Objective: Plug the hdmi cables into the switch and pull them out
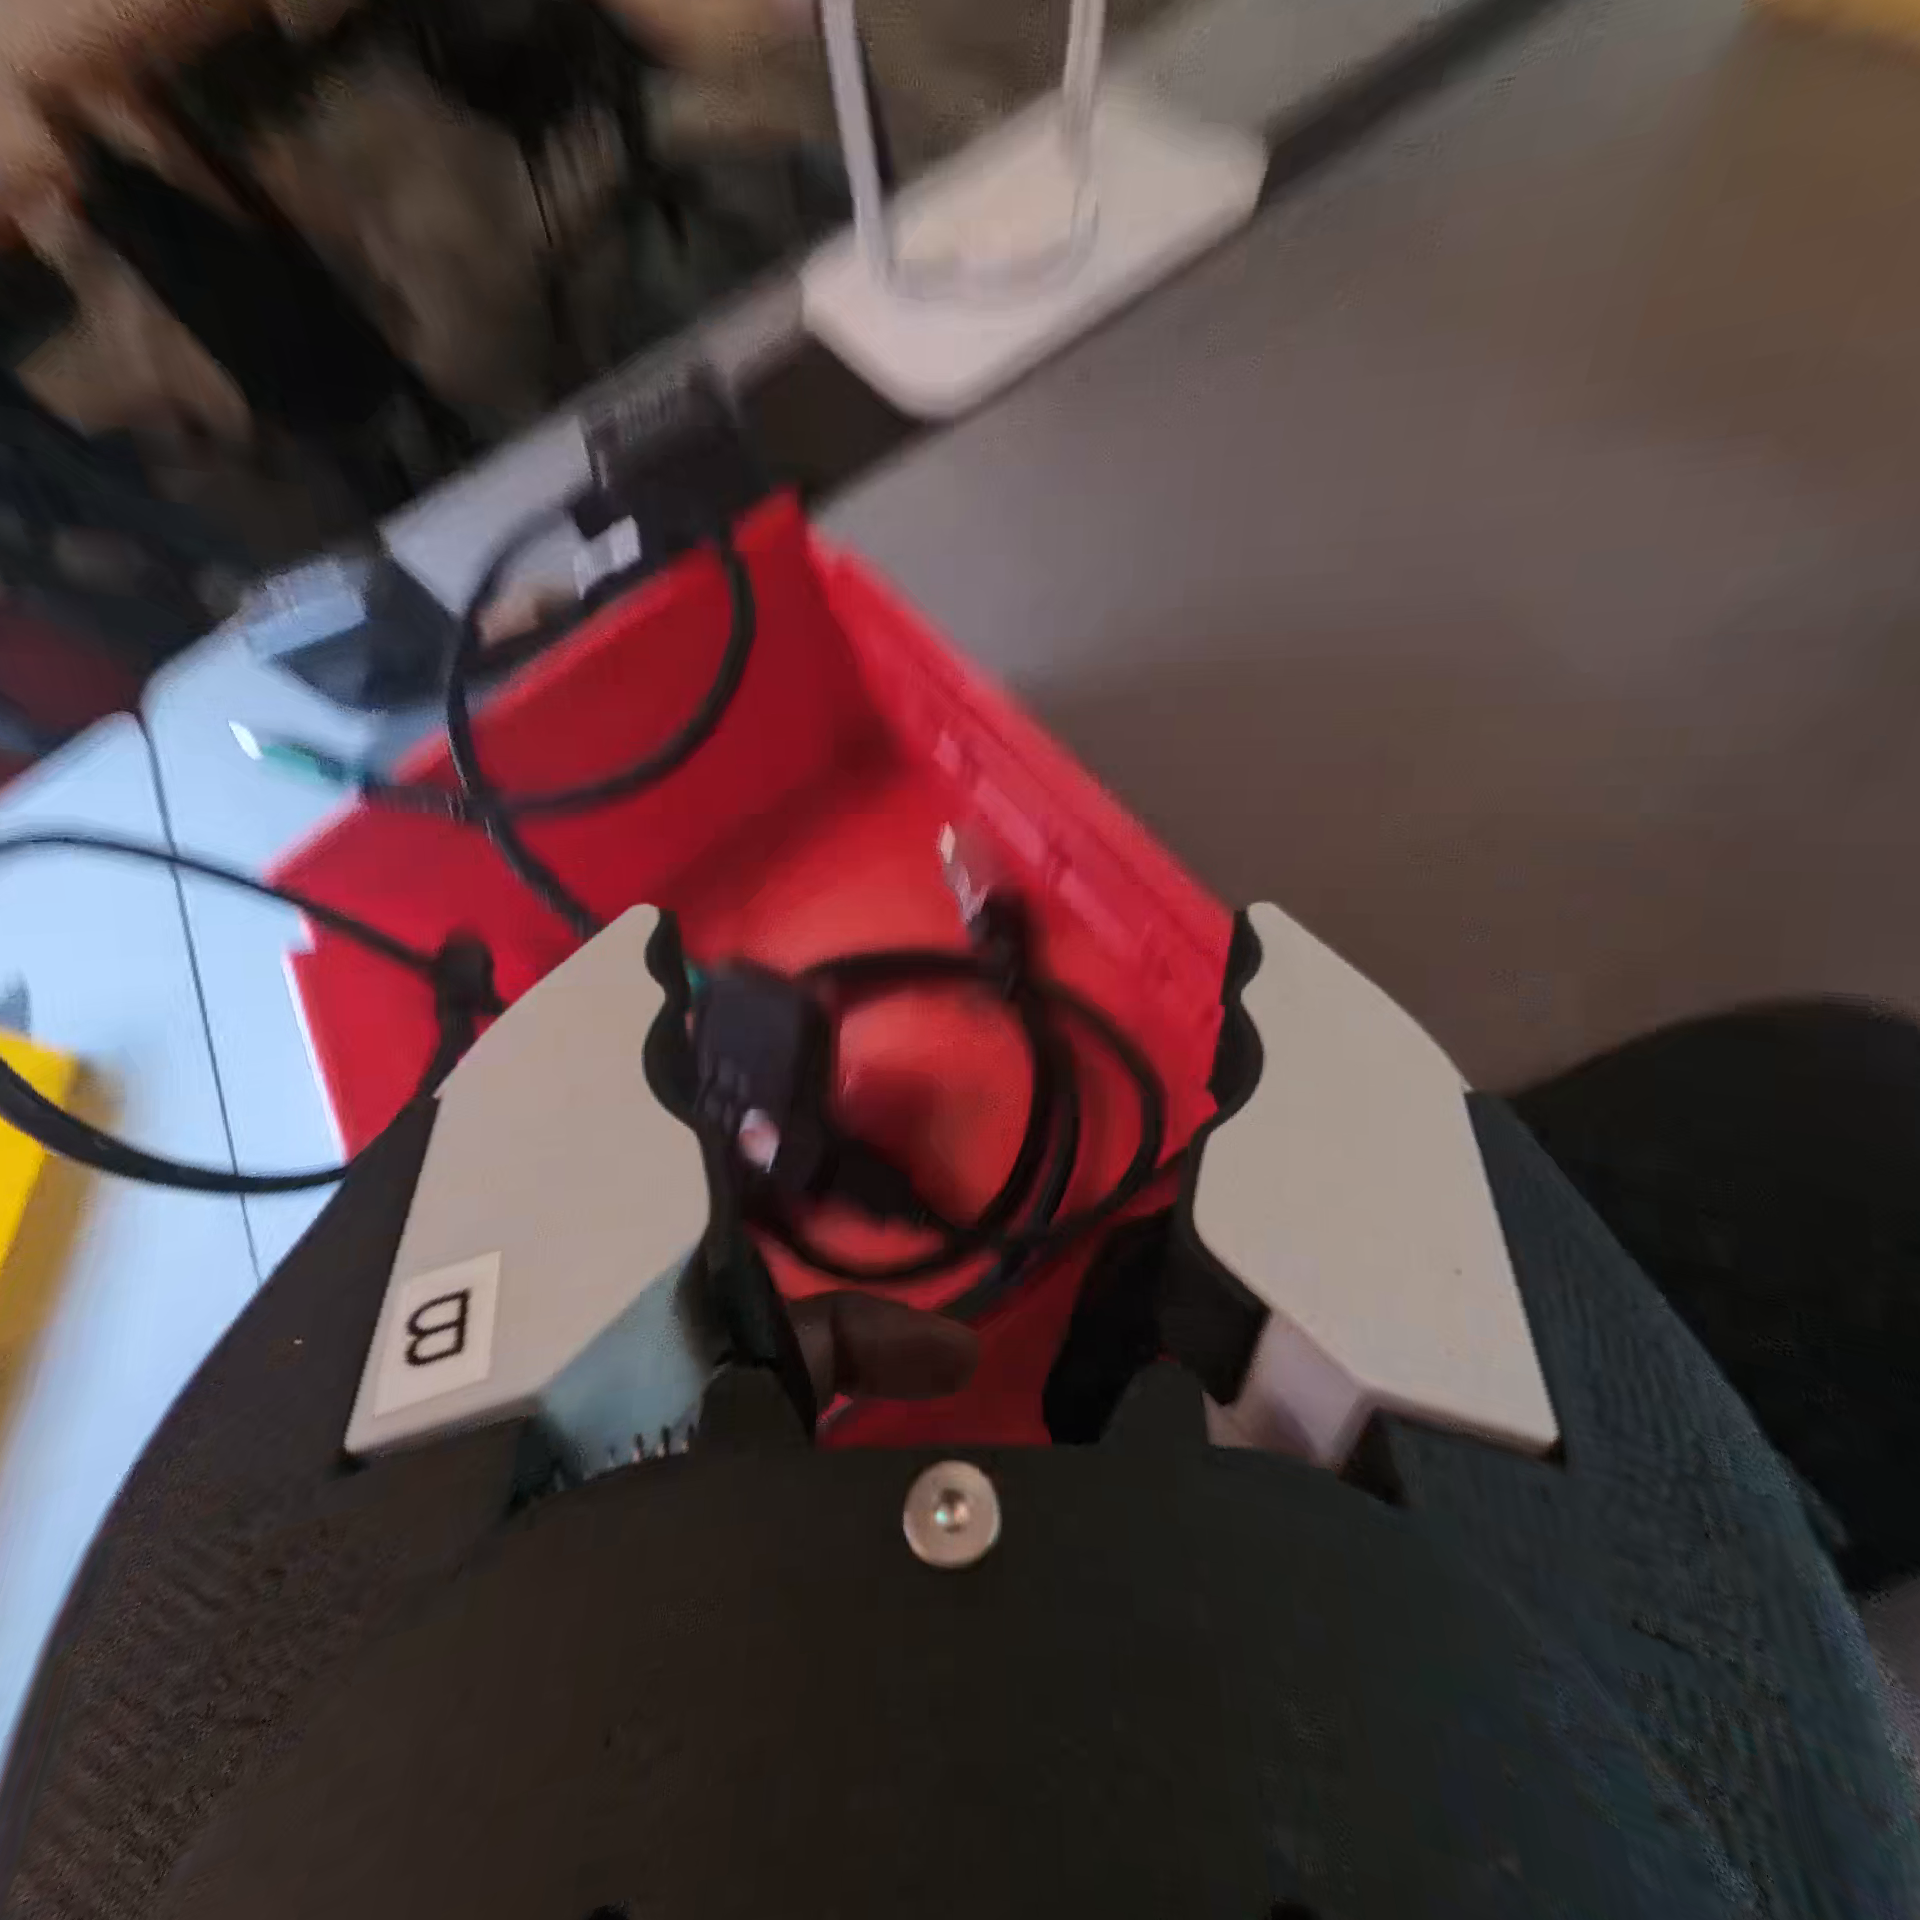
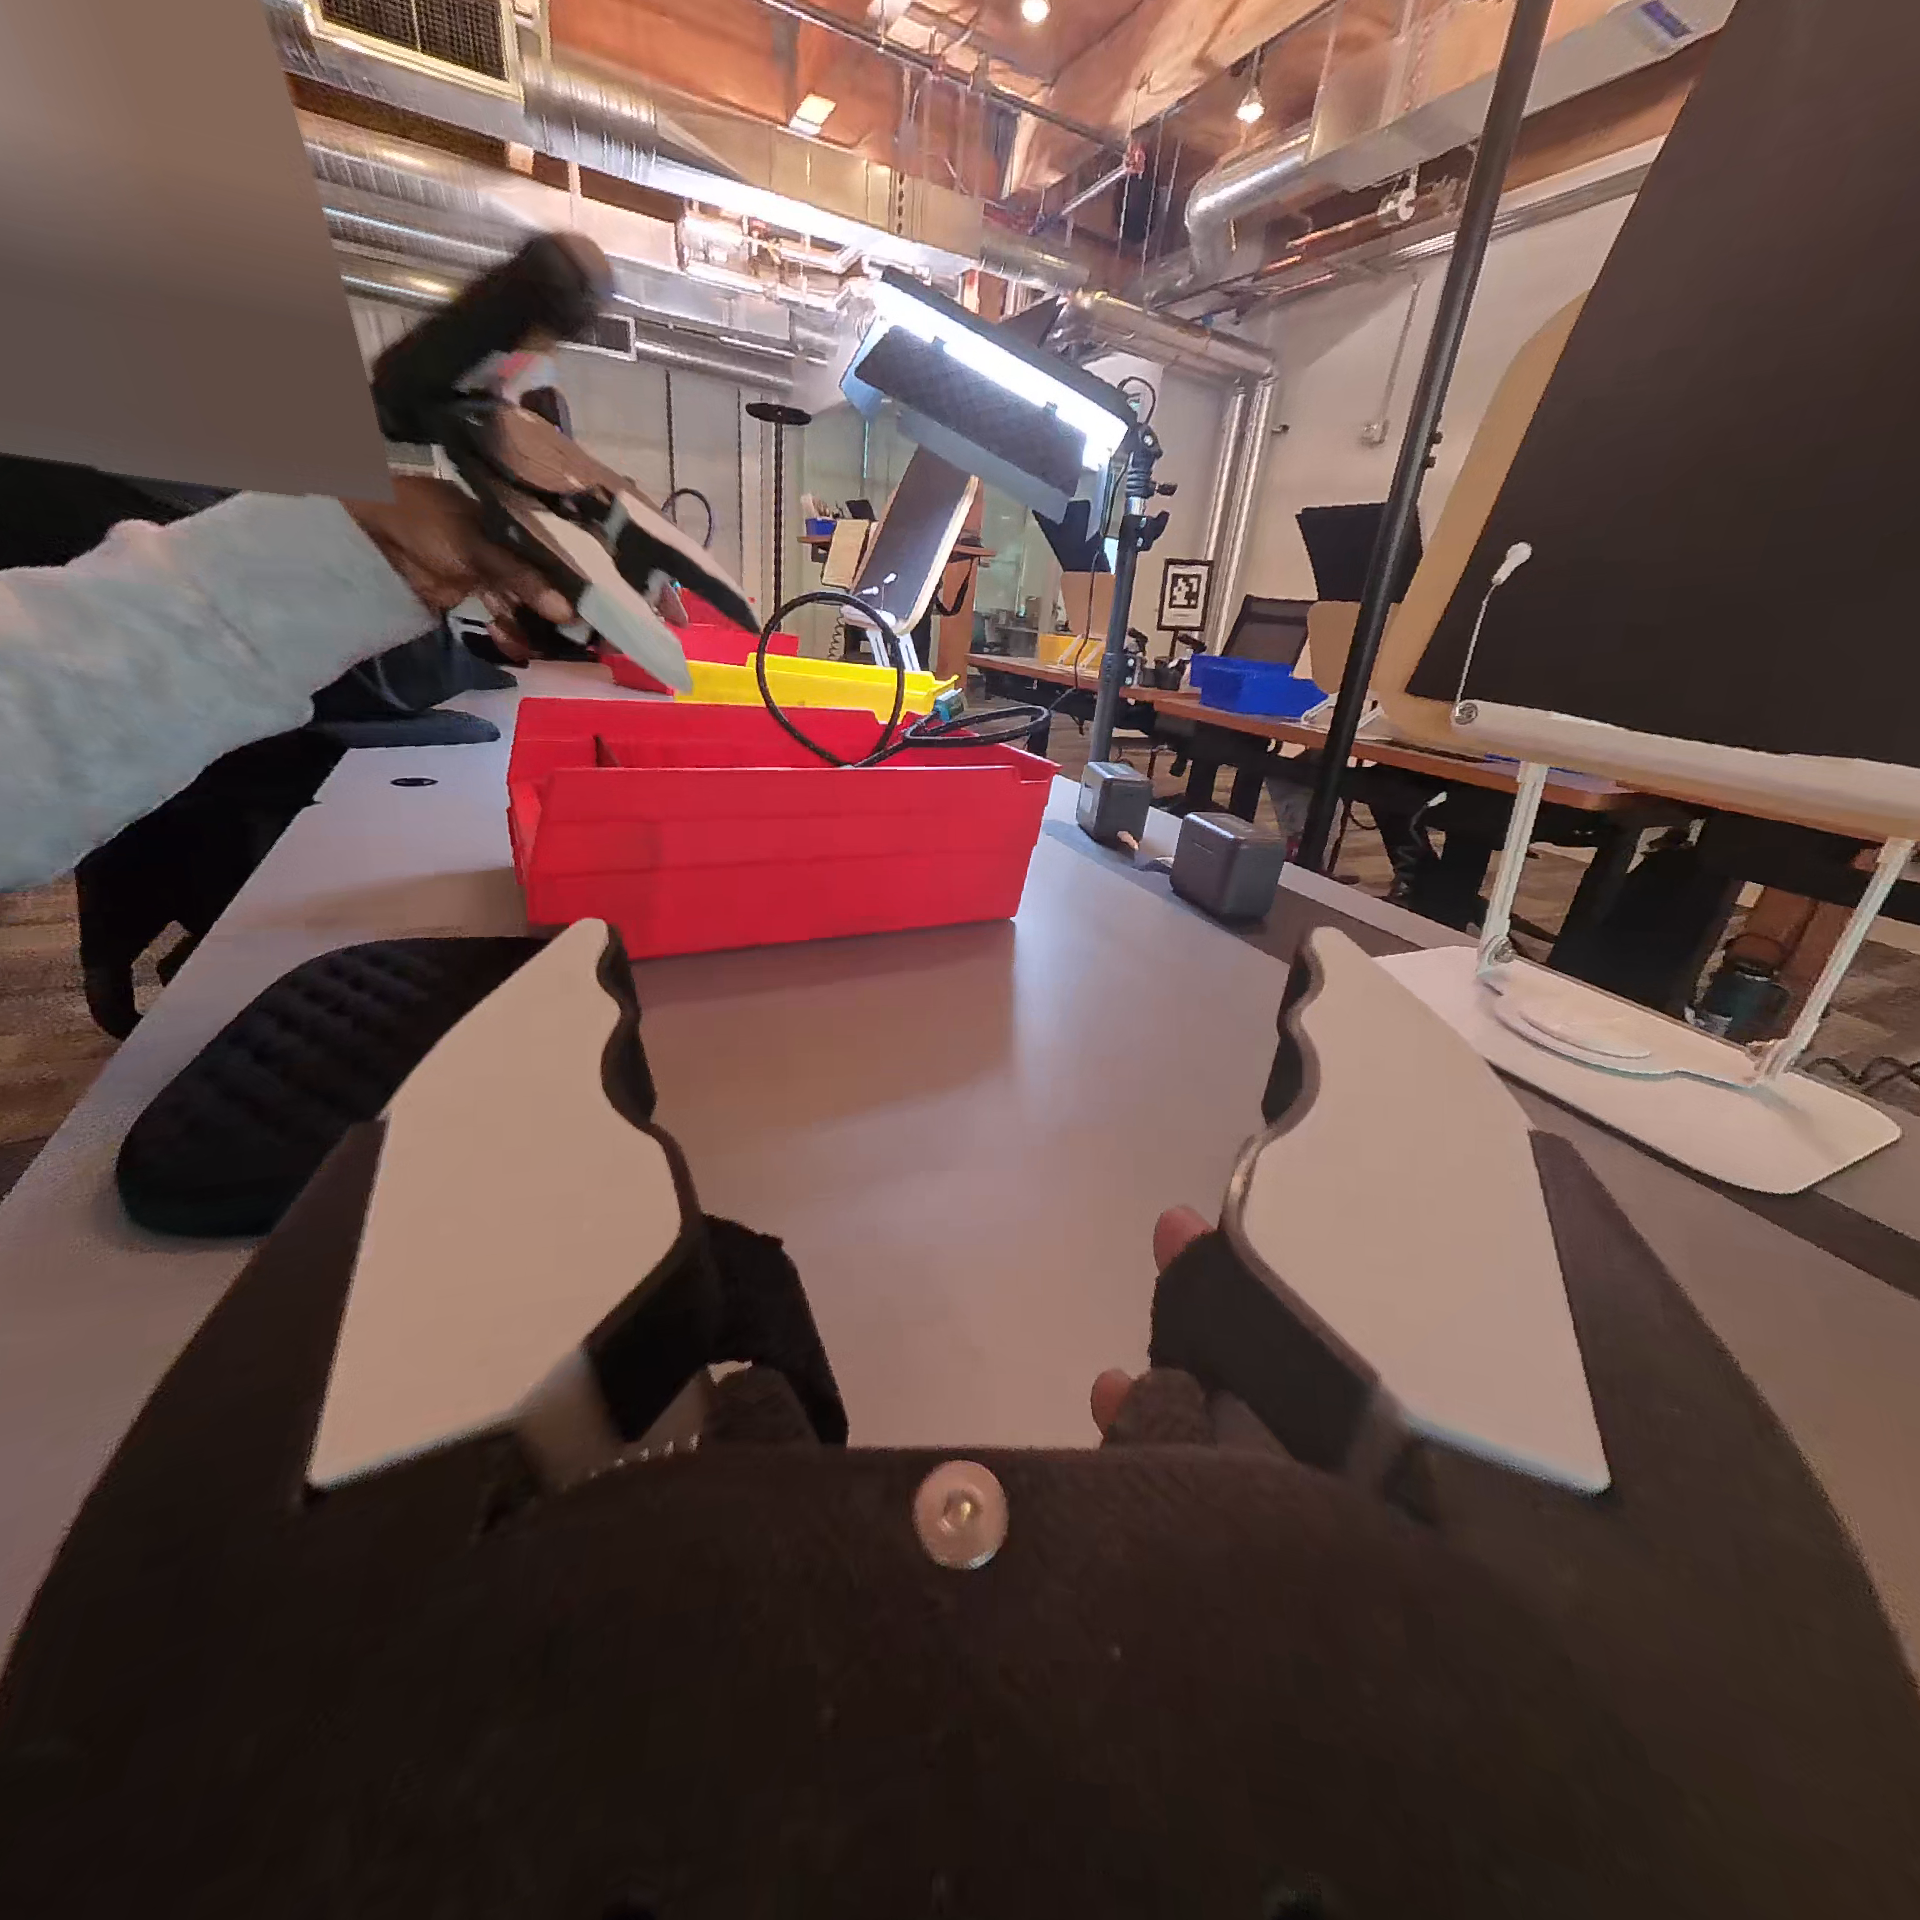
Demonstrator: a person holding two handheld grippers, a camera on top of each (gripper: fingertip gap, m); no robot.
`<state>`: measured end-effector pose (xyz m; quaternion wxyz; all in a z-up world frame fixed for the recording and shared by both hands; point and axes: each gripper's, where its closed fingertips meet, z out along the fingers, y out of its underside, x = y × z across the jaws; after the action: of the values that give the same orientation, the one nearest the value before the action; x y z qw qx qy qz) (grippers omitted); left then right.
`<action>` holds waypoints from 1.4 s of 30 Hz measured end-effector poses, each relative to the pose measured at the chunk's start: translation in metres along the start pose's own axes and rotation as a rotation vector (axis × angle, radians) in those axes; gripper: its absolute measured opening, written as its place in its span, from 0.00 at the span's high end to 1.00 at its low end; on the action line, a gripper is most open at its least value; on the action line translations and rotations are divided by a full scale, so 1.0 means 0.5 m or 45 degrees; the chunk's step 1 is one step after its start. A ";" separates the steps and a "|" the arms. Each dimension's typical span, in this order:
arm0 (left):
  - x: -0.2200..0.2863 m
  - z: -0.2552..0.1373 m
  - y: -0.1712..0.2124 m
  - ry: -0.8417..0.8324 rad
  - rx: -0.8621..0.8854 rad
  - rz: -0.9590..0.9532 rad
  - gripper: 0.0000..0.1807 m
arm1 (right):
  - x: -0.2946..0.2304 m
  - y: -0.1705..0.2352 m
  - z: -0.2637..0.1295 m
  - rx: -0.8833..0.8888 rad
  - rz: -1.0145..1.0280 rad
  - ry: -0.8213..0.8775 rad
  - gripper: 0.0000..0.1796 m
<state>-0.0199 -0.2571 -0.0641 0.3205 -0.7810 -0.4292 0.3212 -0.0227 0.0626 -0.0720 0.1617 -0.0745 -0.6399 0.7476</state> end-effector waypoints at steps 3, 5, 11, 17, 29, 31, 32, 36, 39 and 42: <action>-0.061 0.056 0.104 -0.007 -0.349 -0.014 0.45 | -0.005 0.012 0.003 -0.031 -0.018 -0.012 0.35; -0.085 0.086 0.156 -0.028 -0.530 0.041 0.46 | -0.008 0.019 0.005 -0.052 -0.038 -0.018 0.35; -0.112 0.154 0.209 -0.019 -0.656 0.077 0.52 | -0.018 0.022 0.004 -0.067 -0.065 -0.047 0.37; -0.131 0.169 0.235 -0.083 -0.727 0.216 0.64 | -0.027 0.015 0.003 -0.058 -0.082 -0.069 0.39; -0.204 0.019 0.008 -0.644 -0.395 0.571 0.79 | -0.029 0.025 0.005 -0.094 -0.148 -0.065 0.40; -0.209 -0.006 -0.033 -0.758 -0.342 0.648 0.79 | -0.027 0.025 0.004 -0.096 -0.152 -0.059 0.41; -0.212 -0.020 -0.054 -0.821 -0.309 0.678 0.79 | -0.026 0.025 0.004 -0.097 -0.155 -0.057 0.41; -0.228 -0.080 -0.150 -1.058 -0.118 0.748 0.79 | -0.027 0.029 0.005 -0.110 -0.176 -0.055 0.41; -0.243 -0.139 -0.235 -1.221 0.029 0.756 0.79 | -0.030 0.034 0.005 -0.127 -0.212 -0.057 0.41; -0.248 -0.203 -0.327 -1.332 0.144 0.764 0.79 | -0.032 0.034 0.005 -0.132 -0.232 -0.058 0.41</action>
<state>-0.0698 -0.3189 0.1503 0.0035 -0.5881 -0.2732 0.7612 -0.0112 0.0528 -0.0898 0.2102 -0.0071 -0.6853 0.6973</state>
